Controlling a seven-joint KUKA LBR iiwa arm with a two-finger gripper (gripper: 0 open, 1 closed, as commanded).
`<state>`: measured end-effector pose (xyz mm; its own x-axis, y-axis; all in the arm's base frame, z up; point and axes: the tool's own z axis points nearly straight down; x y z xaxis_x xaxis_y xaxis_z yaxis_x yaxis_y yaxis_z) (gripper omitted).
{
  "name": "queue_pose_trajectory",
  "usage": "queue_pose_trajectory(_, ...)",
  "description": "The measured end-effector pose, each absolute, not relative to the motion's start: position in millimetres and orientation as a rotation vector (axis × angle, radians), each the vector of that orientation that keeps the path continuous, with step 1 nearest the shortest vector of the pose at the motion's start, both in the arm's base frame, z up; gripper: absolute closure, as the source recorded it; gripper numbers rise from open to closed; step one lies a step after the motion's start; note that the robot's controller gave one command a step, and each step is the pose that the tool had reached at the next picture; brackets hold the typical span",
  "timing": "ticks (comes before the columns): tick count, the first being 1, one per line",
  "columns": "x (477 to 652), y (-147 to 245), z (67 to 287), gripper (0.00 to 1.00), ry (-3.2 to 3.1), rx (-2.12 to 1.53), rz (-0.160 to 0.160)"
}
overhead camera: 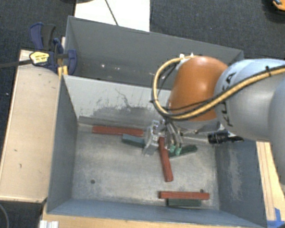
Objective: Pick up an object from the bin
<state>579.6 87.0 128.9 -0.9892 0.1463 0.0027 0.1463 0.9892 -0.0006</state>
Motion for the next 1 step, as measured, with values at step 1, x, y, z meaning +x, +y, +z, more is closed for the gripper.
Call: queue_pose_trajectory(1,579.7,90.8,201.2,1.00,-3.129,-0.258,0.000)
